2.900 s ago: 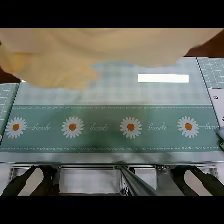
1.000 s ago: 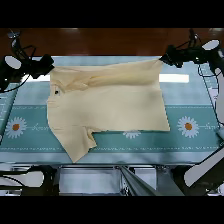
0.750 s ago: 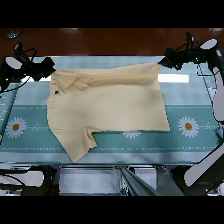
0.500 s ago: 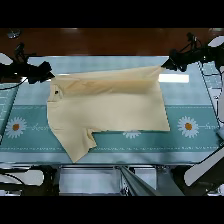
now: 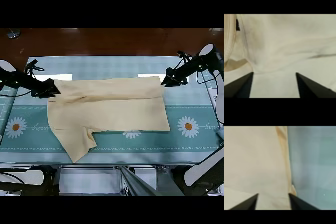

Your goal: Fold the shirts.

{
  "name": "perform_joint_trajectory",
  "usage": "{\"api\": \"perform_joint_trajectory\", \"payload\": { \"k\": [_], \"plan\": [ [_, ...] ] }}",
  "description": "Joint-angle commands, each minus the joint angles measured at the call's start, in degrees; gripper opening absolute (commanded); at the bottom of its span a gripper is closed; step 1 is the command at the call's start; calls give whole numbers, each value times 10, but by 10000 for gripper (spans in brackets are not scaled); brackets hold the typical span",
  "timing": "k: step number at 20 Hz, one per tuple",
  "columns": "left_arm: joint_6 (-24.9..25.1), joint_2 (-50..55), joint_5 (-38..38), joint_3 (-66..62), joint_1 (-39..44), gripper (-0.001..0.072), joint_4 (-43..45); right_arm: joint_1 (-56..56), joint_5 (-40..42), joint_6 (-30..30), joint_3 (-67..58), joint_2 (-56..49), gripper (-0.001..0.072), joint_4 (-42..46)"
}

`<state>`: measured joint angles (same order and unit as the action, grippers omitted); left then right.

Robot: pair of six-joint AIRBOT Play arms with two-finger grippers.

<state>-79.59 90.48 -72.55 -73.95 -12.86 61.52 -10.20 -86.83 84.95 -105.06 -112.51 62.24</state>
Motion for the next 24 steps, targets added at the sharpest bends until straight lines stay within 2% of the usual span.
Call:
{"api": "perform_joint_trajectory", "payload": {
  "k": [1, 3, 5, 7, 9, 11, 12, 13, 15, 19, 22, 24],
  "plan": [
    [-12, -4, -91, -30, -17, 700, 14, -7, -44, 5, -10, 10, 620, -20],
    [-22, -35, -137, -35, -45, 699, 42, -23, -54, 5, -7, 49, 620, 17],
    [-21, -99, -138, 4, -82, 699, 69, -45, -32, 5, 37, 110, 620, 53],
    [-10, -185, -103, 102, -134, 700, 77, -71, 47, 5, 153, 194, 619, 47],
    [-5, -270, -65, 245, -195, 700, 58, -88, 154, -19, 324, 298, 620, 8],
    [25, -336, -28, 385, -252, 700, -16, -90, 238, -55, 480, 389, 620, -47],
    [16, -360, -4, 442, -276, 700, -49, -90, 265, -73, 548, 426, 620, -79],
    [10, -374, 10, 482, -292, 700, -71, -90, 274, -85, 595, 452, 620, -105],
    [28, -385, 19, 530, -300, 700, -95, -90, 272, -99, 651, 482, 620, -135],
    [39, -383, 23, 551, -286, 701, -102, -90, 231, -122, 671, 492, 620, -160],
    [36, -383, 48, 559, -240, 701, -106, -90, 220, -130, 671, 492, 619, -180],
    [14, -383, 87, 577, -186, 701, -110, -90, 204, -140, 671, 492, 620, -207]
  ]
}}
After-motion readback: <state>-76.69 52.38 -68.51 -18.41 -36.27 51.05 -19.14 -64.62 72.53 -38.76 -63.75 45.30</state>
